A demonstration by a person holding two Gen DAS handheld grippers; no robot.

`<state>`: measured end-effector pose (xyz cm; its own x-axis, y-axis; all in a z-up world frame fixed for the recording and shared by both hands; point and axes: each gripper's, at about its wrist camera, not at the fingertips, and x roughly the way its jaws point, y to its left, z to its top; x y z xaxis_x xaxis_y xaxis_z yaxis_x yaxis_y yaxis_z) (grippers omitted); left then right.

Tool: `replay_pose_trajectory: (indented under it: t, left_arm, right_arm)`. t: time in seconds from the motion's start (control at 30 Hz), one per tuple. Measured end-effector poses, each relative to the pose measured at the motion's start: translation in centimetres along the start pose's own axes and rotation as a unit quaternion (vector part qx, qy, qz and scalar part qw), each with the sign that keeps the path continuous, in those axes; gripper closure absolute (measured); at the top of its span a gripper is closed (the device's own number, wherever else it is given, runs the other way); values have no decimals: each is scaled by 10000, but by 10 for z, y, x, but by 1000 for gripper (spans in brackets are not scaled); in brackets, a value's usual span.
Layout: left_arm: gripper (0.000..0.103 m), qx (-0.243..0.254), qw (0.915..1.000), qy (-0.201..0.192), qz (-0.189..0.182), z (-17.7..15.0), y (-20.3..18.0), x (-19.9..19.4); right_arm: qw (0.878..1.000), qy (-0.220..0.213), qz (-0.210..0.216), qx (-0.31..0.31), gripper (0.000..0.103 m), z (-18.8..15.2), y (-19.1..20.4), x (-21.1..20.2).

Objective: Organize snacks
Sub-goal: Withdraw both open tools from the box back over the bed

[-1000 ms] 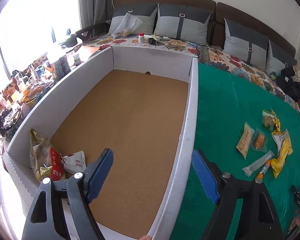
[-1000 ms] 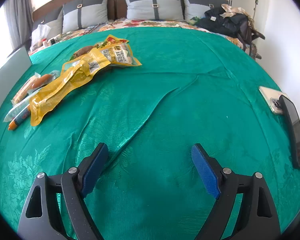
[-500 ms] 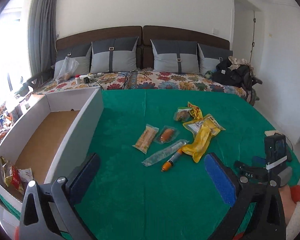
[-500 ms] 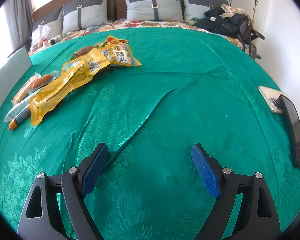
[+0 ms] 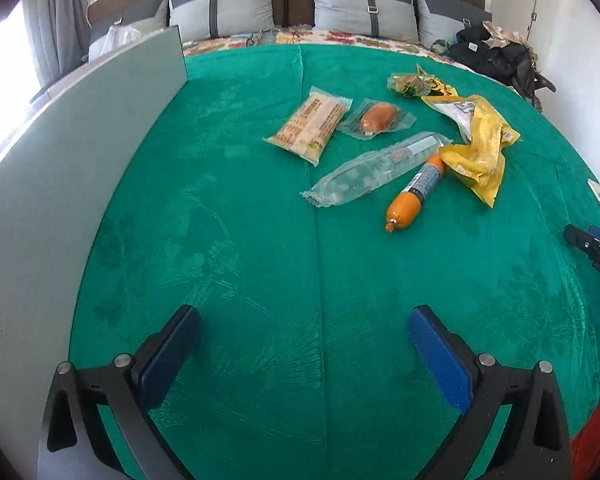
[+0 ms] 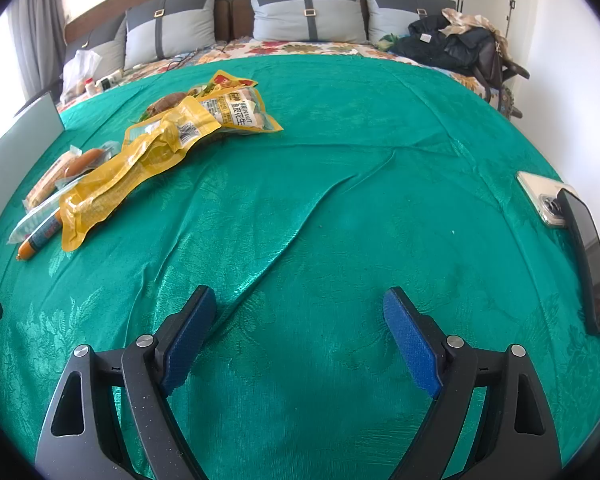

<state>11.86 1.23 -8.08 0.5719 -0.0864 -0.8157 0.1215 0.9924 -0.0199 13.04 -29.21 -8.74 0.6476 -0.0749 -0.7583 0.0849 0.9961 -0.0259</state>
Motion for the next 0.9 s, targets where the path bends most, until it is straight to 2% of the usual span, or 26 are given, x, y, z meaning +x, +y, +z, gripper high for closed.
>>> replay_pose_trajectory:
  t: [0.13, 0.9]
  left_arm:
    - [0, 192, 9998, 63, -76, 1, -4, 2]
    - [0, 234, 9997, 38, -87, 7, -4, 5]
  right_arm:
    - [10000, 0, 1, 0, 15, 0, 0, 0]
    - [10000, 2, 3, -2, 14, 0, 1, 0]
